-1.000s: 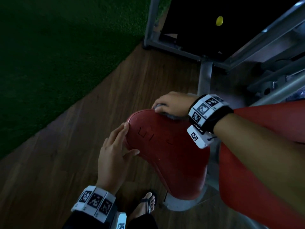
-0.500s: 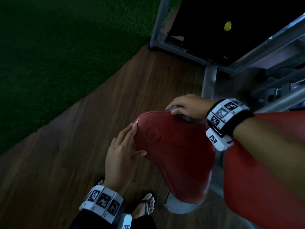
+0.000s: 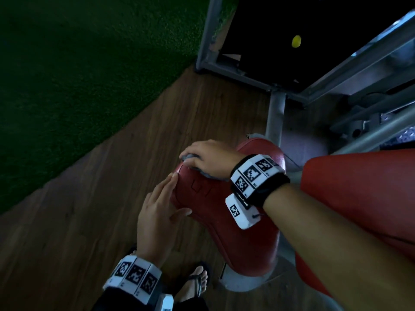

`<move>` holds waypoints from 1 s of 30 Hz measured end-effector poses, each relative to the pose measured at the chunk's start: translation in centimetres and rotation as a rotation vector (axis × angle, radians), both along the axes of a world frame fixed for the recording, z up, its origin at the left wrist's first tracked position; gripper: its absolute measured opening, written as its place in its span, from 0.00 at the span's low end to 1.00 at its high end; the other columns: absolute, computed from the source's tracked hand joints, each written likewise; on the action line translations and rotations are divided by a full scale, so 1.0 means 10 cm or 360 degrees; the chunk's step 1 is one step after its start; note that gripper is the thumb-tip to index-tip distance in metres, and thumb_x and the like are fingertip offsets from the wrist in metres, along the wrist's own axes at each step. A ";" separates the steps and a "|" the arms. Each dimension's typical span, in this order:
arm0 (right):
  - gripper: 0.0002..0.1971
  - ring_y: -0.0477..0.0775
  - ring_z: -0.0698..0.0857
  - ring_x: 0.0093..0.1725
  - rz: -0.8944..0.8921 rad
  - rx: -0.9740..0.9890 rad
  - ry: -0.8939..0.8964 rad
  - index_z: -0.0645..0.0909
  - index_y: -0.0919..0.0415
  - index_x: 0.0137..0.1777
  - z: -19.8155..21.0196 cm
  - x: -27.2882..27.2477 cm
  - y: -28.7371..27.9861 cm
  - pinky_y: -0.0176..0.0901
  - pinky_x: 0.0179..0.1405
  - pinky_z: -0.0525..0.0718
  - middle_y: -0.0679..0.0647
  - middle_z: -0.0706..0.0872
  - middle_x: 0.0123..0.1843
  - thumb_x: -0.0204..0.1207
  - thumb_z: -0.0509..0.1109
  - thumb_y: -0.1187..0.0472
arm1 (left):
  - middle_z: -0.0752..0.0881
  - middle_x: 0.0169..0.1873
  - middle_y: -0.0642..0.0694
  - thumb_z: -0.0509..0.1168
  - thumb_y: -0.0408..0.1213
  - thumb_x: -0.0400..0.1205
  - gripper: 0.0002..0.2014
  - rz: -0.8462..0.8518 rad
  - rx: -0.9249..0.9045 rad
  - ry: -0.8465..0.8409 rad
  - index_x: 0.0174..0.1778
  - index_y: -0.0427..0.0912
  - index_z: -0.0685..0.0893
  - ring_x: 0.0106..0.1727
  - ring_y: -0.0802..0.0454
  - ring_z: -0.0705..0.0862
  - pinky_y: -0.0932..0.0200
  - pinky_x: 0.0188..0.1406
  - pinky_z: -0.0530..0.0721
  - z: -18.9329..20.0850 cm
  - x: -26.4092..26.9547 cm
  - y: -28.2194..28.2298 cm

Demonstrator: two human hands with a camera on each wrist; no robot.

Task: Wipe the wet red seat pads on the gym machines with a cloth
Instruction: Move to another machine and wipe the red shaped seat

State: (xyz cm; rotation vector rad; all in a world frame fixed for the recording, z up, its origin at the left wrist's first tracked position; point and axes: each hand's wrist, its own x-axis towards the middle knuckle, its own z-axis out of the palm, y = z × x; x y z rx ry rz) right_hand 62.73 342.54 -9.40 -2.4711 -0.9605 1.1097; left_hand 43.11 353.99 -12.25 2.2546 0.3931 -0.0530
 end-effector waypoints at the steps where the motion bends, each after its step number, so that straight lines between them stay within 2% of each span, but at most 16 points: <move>1: 0.17 0.54 0.79 0.68 0.0008 0.0019 0.0007 0.81 0.47 0.69 0.02 -0.01 -0.01 0.56 0.68 0.75 0.48 0.83 0.68 0.84 0.62 0.47 | 0.76 0.76 0.53 0.82 0.41 0.68 0.43 -0.0005 0.0000 0.0006 0.80 0.48 0.73 0.70 0.49 0.78 0.56 0.61 0.77 0.00 0.00 0.00; 4: 0.18 0.54 0.78 0.69 -0.0092 -0.0008 0.0019 0.80 0.48 0.70 0.02 0.06 -0.22 0.57 0.70 0.74 0.49 0.83 0.68 0.83 0.64 0.47 | 0.76 0.76 0.54 0.82 0.41 0.69 0.43 0.0001 0.0006 0.0024 0.80 0.50 0.73 0.71 0.51 0.77 0.57 0.62 0.75 0.00 -0.01 0.01; 7: 0.16 0.53 0.79 0.68 -0.0258 -0.0061 -0.0033 0.82 0.48 0.67 0.01 0.11 -0.46 0.58 0.69 0.75 0.49 0.85 0.66 0.82 0.65 0.47 | 0.76 0.76 0.53 0.82 0.42 0.69 0.43 -0.0015 0.0028 0.0023 0.80 0.50 0.72 0.71 0.51 0.77 0.54 0.63 0.77 0.00 0.00 0.01; 10: 0.16 0.55 0.80 0.66 -0.0374 0.0006 -0.0060 0.83 0.49 0.66 -0.03 0.00 -0.40 0.57 0.68 0.77 0.51 0.85 0.65 0.82 0.65 0.47 | 0.76 0.76 0.53 0.82 0.42 0.69 0.43 -0.0019 0.0054 0.0017 0.80 0.51 0.72 0.71 0.49 0.78 0.49 0.62 0.80 0.02 0.01 0.01; 16: 0.19 0.56 0.76 0.71 -0.0304 0.0072 -0.0024 0.79 0.50 0.72 0.00 -0.11 -0.27 0.55 0.71 0.73 0.53 0.81 0.71 0.83 0.64 0.49 | 0.76 0.77 0.52 0.82 0.42 0.69 0.44 -0.0051 0.0088 0.0002 0.81 0.49 0.72 0.71 0.48 0.78 0.48 0.64 0.79 0.05 0.00 -0.01; 20: 0.17 0.56 0.78 0.70 -0.0441 0.0094 0.0033 0.82 0.49 0.69 0.01 -0.10 -0.29 0.53 0.68 0.75 0.53 0.83 0.68 0.82 0.65 0.49 | 0.76 0.76 0.51 0.82 0.45 0.69 0.43 -0.0098 0.0140 0.0029 0.81 0.49 0.72 0.70 0.45 0.79 0.46 0.63 0.79 0.10 0.02 0.01; 23: 0.16 0.57 0.77 0.69 -0.0400 0.0091 -0.0049 0.82 0.51 0.68 0.02 -0.17 -0.17 0.48 0.65 0.72 0.53 0.83 0.67 0.83 0.66 0.50 | 0.77 0.76 0.48 0.83 0.44 0.68 0.44 -0.0138 0.0162 0.0060 0.80 0.46 0.72 0.70 0.43 0.79 0.44 0.64 0.80 0.10 0.05 0.04; 27: 0.17 0.56 0.76 0.70 -0.0372 0.0225 -0.0023 0.82 0.55 0.69 0.05 -0.28 -0.15 0.49 0.68 0.71 0.54 0.81 0.68 0.83 0.67 0.55 | 0.77 0.75 0.45 0.84 0.42 0.67 0.44 -0.0155 0.0160 0.0082 0.80 0.42 0.73 0.71 0.40 0.80 0.42 0.62 0.82 0.09 0.07 0.03; 30: 0.15 0.54 0.78 0.68 -0.0608 0.0471 -0.0018 0.84 0.56 0.67 0.13 -0.39 -0.33 0.50 0.70 0.72 0.53 0.83 0.67 0.82 0.67 0.57 | 0.76 0.75 0.42 0.83 0.39 0.68 0.45 -0.0180 0.0136 0.0123 0.81 0.41 0.71 0.72 0.39 0.78 0.39 0.65 0.81 0.11 0.09 0.01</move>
